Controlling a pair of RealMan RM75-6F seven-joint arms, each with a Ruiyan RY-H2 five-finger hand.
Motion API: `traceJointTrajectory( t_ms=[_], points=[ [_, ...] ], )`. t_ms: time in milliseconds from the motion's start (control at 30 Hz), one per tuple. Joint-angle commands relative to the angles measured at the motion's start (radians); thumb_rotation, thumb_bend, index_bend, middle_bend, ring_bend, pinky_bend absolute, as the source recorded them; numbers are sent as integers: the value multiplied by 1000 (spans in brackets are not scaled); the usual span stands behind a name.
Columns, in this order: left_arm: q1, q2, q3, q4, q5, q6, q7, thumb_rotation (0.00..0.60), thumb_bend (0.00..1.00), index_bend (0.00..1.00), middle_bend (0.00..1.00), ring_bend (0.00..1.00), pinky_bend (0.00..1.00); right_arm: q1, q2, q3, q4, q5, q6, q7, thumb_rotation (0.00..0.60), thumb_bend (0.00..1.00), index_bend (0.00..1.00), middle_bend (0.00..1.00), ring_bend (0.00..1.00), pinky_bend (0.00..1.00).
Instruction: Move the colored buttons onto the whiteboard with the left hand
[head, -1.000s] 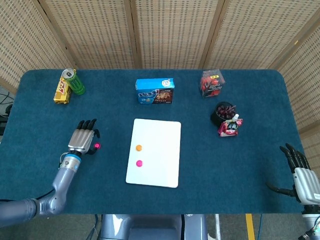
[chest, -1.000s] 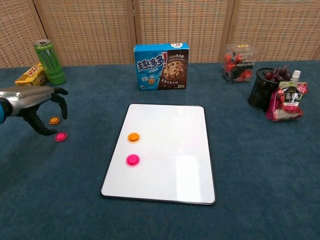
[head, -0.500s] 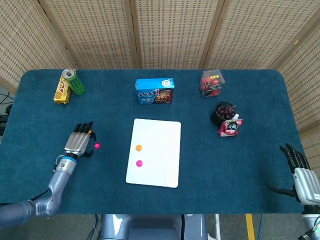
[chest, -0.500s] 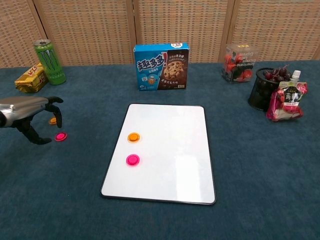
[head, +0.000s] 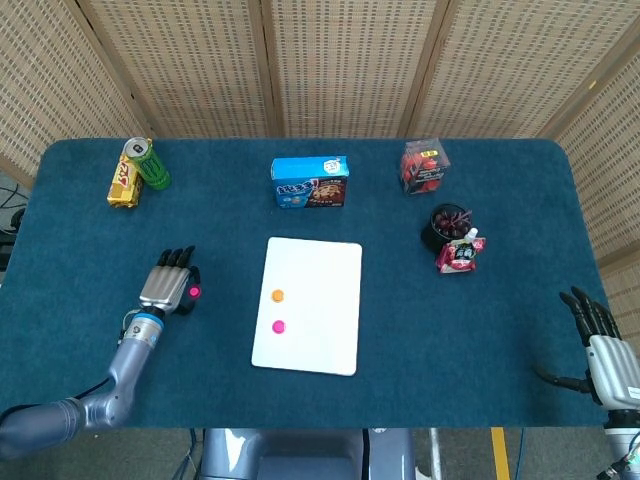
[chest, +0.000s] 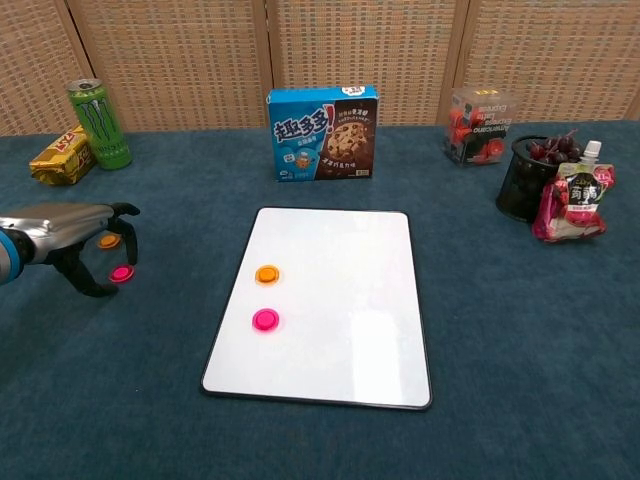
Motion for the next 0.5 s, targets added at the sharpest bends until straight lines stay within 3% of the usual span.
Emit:
traceJointTrajectory(
  t_ms=[33,267,500],
  points=[
    [0,-6,-3,6,-9,-3,9,600,322,406,0,0,0,0,1,0,0,0,0,1,600,42,0,0,0,0],
    [1,-4,-13,-8,-15,6,28,600,337,557,0,0,0,0,1,-1,0,-1,0,3,600,41,0,0,0,0],
    [5,25,-22,-77,2,20,26,600,340,567,0,0,0,0,1,-1,1,-3,0,5,600,42,0,0,0,0]
  ],
)
